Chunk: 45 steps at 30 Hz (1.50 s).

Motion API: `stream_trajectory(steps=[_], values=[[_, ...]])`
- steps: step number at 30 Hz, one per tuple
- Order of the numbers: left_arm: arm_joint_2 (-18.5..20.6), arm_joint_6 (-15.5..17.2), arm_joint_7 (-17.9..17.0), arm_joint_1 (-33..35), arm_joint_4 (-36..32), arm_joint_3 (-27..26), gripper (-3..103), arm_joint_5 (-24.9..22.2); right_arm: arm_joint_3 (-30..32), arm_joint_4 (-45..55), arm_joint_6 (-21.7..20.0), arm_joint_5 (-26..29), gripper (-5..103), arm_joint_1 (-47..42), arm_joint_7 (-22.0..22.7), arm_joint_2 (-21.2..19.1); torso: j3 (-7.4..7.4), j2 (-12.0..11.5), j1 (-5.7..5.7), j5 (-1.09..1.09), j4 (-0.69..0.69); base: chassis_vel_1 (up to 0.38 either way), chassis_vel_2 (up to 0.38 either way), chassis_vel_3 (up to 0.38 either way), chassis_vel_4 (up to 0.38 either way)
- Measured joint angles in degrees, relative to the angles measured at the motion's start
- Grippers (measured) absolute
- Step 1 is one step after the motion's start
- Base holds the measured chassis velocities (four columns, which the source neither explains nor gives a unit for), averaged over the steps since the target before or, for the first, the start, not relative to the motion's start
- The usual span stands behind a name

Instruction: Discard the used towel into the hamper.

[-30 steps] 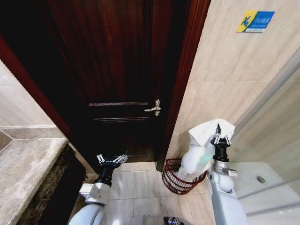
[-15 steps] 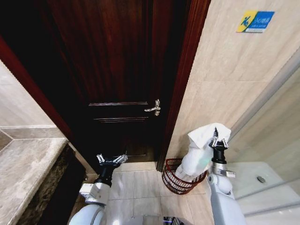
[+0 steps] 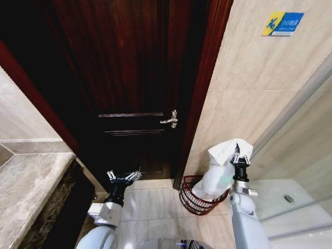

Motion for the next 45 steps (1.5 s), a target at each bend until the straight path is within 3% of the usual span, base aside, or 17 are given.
stream_trajectory(steps=[45], values=[[0.00, 0.00, 0.00, 0.00, 0.00, 0.00, 100, 0.00, 0.60, -11.38, -0.04, 1.73, 6, 0.63, -3.73, 1.29, 0.00, 0.00, 0.00, 0.00, 0.00, 0.000, 0.000, 0.000, 0.000]])
